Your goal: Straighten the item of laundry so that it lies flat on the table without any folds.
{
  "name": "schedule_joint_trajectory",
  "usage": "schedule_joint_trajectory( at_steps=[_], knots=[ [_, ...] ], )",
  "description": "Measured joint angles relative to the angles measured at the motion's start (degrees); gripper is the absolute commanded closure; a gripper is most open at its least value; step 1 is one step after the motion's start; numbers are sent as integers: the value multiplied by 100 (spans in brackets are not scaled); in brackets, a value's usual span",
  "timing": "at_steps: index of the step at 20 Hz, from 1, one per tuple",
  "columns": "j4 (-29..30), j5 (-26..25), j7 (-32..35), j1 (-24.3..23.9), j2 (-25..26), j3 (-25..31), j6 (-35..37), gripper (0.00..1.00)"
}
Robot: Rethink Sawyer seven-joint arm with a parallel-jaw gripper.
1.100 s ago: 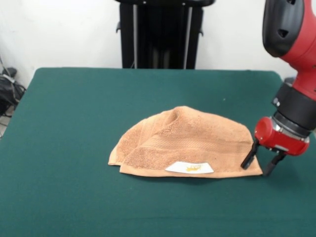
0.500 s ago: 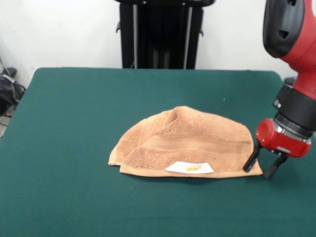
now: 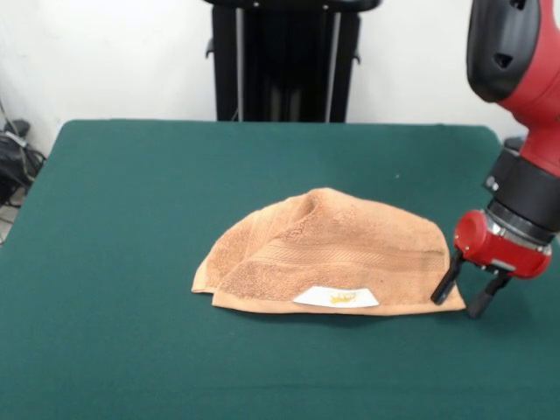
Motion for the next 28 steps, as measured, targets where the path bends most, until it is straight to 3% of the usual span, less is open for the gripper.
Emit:
schedule_joint_trajectory(
  at_steps=[28],
  knots=[
    [90,-4,0,14,-8,2,-260,0]
  ],
)
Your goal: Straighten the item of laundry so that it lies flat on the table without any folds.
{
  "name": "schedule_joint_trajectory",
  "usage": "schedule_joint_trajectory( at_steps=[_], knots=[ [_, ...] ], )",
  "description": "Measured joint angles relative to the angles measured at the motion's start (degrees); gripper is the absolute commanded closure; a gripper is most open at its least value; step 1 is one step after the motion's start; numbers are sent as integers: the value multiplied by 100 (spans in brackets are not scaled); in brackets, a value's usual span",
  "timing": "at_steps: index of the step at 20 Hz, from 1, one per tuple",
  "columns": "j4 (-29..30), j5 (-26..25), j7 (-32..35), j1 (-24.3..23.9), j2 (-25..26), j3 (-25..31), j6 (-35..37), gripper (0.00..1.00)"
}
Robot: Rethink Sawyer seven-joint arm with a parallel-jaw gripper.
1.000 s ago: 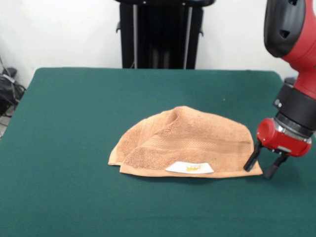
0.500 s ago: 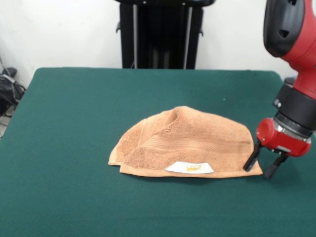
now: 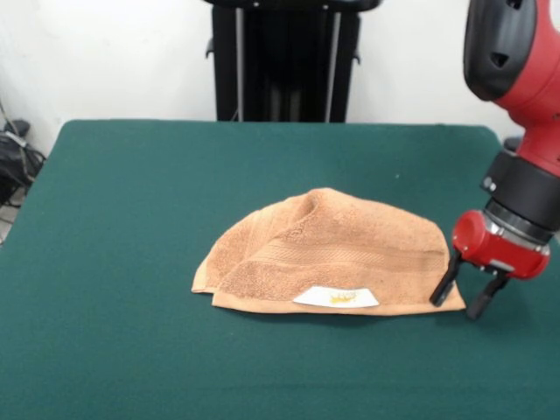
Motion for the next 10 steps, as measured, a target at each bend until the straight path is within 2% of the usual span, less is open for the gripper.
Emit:
schedule_joint_trajectory(
  at_steps=[10],
  knots=[
    [277,0,0,1,-81,23,-365,0]
  ],
)
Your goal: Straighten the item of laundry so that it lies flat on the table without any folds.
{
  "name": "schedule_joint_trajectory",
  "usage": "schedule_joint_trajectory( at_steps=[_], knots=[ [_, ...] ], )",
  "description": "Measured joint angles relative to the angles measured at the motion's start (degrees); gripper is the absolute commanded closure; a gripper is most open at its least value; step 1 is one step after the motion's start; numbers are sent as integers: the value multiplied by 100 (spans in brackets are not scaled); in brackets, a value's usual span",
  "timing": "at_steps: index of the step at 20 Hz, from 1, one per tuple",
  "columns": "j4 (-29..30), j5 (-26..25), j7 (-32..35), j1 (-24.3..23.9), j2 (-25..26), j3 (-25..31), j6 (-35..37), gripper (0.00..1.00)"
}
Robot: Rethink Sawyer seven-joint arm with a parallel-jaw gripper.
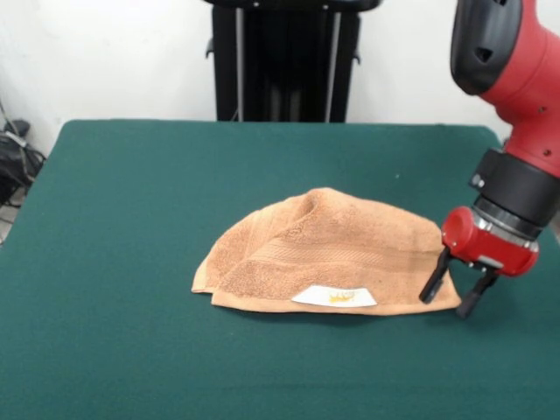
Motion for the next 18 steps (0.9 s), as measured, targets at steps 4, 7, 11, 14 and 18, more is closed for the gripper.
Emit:
schedule_joint_trajectory(
  at_steps=[4,7,11,14,18],
  knots=[
    [164,1,0,0,-109,45,-126,0],
    [258,1,0,16,-155,45,-196,0],
    [311,24,0,100,-168,47,-214,0],
    [341,74,0,192,-168,47,-214,0],
    [382,126,0,269,-168,48,-213,0]
  ],
)
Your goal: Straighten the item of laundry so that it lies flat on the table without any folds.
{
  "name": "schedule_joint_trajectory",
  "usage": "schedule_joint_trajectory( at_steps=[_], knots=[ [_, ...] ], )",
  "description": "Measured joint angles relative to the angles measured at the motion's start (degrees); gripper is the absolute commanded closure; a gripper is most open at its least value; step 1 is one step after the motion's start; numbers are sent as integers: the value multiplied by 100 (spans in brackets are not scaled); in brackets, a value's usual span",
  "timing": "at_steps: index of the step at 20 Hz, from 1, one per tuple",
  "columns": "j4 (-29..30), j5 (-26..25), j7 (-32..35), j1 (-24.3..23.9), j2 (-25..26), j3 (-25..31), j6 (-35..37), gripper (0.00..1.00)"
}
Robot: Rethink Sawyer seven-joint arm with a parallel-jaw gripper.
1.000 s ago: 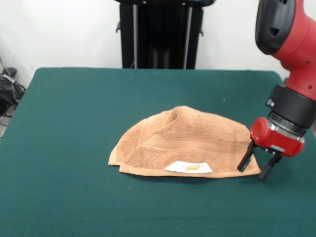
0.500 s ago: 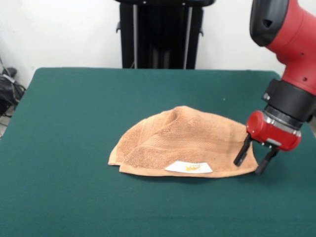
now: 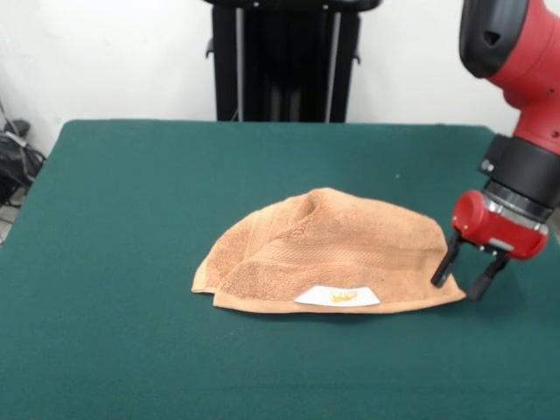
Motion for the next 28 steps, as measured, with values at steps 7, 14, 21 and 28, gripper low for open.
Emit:
schedule_joint_trajectory(
  at_steps=[7,14,21,28],
  knots=[
    [15,99,0,0,0,-1,-1,0],
    [19,142,0,-5,2,-1,-34,0],
    [24,141,0,-34,28,0,-255,0],
    [23,151,0,-48,110,-1,-349,0]
  ],
)
